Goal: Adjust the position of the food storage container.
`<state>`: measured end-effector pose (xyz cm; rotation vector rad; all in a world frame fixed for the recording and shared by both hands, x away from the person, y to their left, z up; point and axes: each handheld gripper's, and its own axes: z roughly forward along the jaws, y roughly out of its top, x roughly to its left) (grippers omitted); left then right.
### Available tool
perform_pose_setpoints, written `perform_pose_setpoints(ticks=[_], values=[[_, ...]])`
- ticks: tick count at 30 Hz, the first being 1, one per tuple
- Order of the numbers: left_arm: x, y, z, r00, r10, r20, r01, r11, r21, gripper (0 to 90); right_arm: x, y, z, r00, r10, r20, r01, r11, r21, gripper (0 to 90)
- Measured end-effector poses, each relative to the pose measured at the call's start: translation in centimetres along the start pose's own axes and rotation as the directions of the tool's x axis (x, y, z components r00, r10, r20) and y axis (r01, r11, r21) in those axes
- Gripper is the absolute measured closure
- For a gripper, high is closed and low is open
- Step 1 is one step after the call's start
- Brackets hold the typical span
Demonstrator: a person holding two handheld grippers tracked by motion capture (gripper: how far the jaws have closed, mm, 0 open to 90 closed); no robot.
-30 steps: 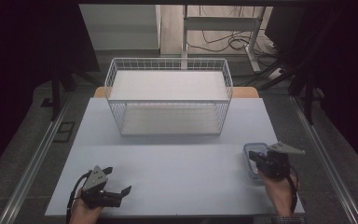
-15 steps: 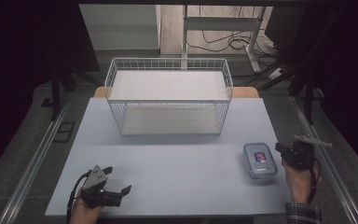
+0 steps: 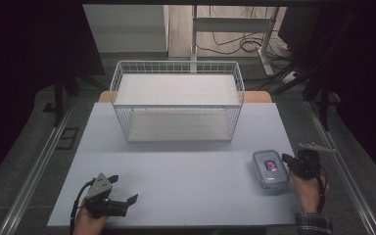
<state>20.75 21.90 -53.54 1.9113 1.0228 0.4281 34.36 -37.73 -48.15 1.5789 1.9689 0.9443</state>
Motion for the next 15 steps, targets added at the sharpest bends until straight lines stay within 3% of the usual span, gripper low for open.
perform_pose_setpoints(ticks=[9,15], values=[[0.1,0.0,-0.1,1.0000,-0.003,0.000,0.003,1.0000,-0.003,0.9,3.5,0.5,1.1,0.9946,-0.082,-0.064,0.084,0.996,0.024,89.4],[0.1,0.0,-0.1,1.0000,-0.007,0.002,0.007,1.0000,-0.003,0.9,6.9,0.8,2.1,0.9808,-0.133,-0.142,0.139,0.990,0.034,89.5]])
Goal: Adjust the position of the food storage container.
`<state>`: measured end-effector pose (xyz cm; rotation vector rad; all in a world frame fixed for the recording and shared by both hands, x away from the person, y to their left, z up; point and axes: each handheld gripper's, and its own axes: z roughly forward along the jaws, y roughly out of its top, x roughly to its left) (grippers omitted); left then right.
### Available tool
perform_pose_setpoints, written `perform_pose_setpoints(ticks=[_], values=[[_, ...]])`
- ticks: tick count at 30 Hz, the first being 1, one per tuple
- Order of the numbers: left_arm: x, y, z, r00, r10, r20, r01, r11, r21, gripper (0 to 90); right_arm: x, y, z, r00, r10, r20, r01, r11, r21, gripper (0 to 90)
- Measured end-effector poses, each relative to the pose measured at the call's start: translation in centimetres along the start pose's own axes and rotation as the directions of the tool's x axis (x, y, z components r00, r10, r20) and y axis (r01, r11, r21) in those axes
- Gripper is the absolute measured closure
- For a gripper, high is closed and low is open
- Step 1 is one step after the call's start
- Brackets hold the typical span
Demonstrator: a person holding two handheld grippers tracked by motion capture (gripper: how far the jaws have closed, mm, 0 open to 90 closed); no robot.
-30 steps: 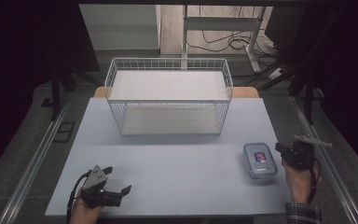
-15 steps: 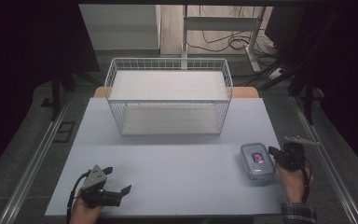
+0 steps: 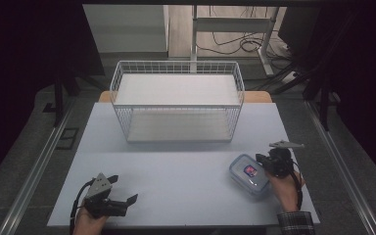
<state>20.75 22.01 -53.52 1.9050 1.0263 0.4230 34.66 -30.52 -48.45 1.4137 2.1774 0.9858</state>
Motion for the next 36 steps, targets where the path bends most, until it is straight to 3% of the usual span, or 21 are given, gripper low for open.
perform_pose_setpoints(ticks=[4,8,14,19,24,27,36], values=[[0.1,0.0,-0.1,1.0000,-0.010,0.002,0.010,1.0000,-0.001,1.0,1.1,0.2,0.3,0.9984,-0.010,-0.056,0.009,1.000,-0.018,89.4],[0.2,0.0,-0.2,0.9997,-0.026,0.004,0.026,0.9997,-0.006,1.1,0.8,-0.2,-1.6,0.9999,0.001,-0.016,-0.002,0.998,-0.062,89.4],[0.3,0.0,-0.3,0.9995,-0.032,0.006,0.032,0.9994,-0.011,1.1,1.1,-2.7,-5.1,0.9980,0.026,0.058,-0.021,0.996,-0.083,89.3],[0.2,0.0,-0.3,0.9996,-0.026,0.010,0.026,0.9996,-0.009,1.2,1.9,-4.7,-6.9,0.9946,0.046,0.093,-0.039,0.996,-0.075,89.4],[0.2,0.0,-0.2,0.9996,-0.026,0.011,0.026,0.9996,-0.008,1.2,1.3,-5.6,-6.3,0.9887,0.094,0.117,-0.092,0.996,-0.022,89.4],[0.2,0.0,-0.2,0.9995,-0.031,0.009,0.031,0.9995,-0.010,1.2,0.6,-5.6,-5.3,0.9883,0.122,0.092,-0.123,0.992,0.009,89.4],[0.2,0.0,-0.3,0.9995,-0.032,0.003,0.032,0.9994,-0.012,1.2,1.5,-4.5,-3.7,0.9921,0.105,0.070,-0.107,0.993,0.039,89.3]])
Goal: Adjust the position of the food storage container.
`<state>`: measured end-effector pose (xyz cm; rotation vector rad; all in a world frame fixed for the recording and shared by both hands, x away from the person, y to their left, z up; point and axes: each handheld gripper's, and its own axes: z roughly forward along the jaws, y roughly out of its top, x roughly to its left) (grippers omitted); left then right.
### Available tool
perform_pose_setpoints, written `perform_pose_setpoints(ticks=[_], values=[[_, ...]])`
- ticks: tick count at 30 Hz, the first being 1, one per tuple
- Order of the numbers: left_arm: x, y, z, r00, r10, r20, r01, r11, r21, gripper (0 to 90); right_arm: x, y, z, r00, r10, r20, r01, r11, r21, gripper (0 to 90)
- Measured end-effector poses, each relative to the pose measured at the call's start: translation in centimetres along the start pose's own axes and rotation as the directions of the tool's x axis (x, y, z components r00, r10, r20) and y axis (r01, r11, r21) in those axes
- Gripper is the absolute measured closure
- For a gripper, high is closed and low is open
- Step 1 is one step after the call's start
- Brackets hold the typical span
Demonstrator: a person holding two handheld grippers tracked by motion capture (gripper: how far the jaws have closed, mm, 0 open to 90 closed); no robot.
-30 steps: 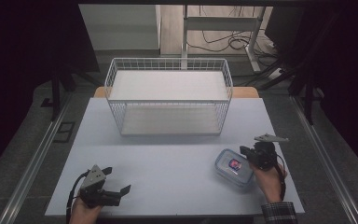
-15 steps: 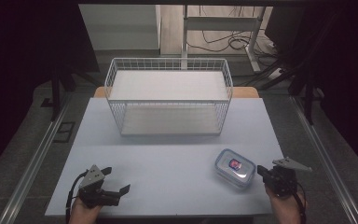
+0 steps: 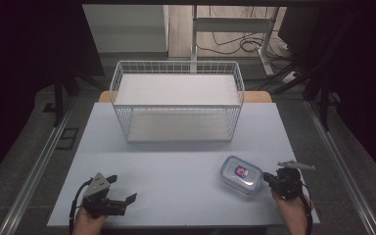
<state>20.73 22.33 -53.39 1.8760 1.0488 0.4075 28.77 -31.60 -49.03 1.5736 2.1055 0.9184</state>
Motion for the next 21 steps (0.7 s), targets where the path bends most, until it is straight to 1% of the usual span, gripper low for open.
perform_pose_setpoints(ticks=[1,5,12,13,14,18,21], values=[[0.0,0.0,0.0,1.0000,-0.001,0.000,0.001,1.0000,-0.001,1.2,0.2,0.1,0.3,1.0000,0.000,-0.005,0.000,1.000,0.002,89.3],[0.1,0.0,0.0,1.0000,-0.003,-0.002,0.003,1.0000,0.000,1.3,1.2,0.9,1.5,0.9989,-0.028,-0.038,0.028,0.999,0.019,89.3],[0.1,-0.1,-0.1,1.0000,-0.007,-0.005,0.007,1.0000,0.001,1.3,3.0,1.5,2.9,0.9943,-0.053,-0.092,0.057,0.998,0.038,89.3],[0.1,-0.1,-0.1,1.0000,-0.007,-0.005,0.007,1.0000,0.000,1.3,3.4,1.6,3.2,0.9925,-0.053,-0.110,0.059,0.997,0.047,89.3],[0.1,-0.1,-0.1,0.9999,-0.009,-0.006,0.009,1.0000,0.001,1.3,3.6,1.6,3.4,0.9913,-0.059,-0.117,0.065,0.996,0.052,89.3],[0.1,-0.1,-0.1,0.9999,-0.009,-0.005,0.009,1.0000,0.000,1.3,5.3,2.1,4.3,0.9854,-0.087,-0.147,0.096,0.993,0.061,89.3],[0.1,-0.1,-0.1,0.9999,-0.010,-0.005,0.010,1.0000,0.001,1.3,6.8,2.5,4.9,0.9786,-0.110,-0.174,0.123,0.990,0.068,89.3]])
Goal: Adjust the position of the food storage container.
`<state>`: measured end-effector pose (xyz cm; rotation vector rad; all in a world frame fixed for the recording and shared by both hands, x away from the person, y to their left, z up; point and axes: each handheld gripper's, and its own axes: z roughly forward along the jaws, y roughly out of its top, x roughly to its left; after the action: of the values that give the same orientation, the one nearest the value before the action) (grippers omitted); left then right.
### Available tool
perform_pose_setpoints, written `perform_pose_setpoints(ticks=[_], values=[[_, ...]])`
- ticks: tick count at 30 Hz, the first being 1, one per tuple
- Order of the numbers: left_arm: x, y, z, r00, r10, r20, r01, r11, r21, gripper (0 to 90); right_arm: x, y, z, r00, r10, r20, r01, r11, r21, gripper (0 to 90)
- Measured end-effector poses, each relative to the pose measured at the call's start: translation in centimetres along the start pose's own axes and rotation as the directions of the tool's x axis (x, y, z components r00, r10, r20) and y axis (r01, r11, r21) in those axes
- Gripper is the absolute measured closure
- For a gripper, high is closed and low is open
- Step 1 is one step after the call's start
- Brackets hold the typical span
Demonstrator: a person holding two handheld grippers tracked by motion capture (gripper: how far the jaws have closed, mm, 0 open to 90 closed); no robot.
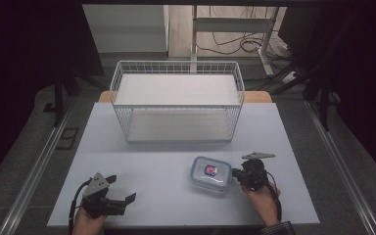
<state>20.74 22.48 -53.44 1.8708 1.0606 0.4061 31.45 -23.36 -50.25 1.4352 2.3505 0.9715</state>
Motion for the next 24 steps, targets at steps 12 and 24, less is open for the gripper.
perform_pose_setpoints(ticks=[12,24], values=[[0.0,0.0,0.0,1.0000,0.000,0.003,0.000,1.0000,0.000,1.4,4.1,2.6,3.5,0.9946,-0.072,-0.075,0.074,0.997,0.015,89.3],[-0.1,0.1,0.0,0.9974,-0.041,0.059,0.040,0.9989,0.024,3.8,4.2,3.3,2.5,0.9839,-0.148,-0.099,0.143,0.988,-0.058,86.3]])
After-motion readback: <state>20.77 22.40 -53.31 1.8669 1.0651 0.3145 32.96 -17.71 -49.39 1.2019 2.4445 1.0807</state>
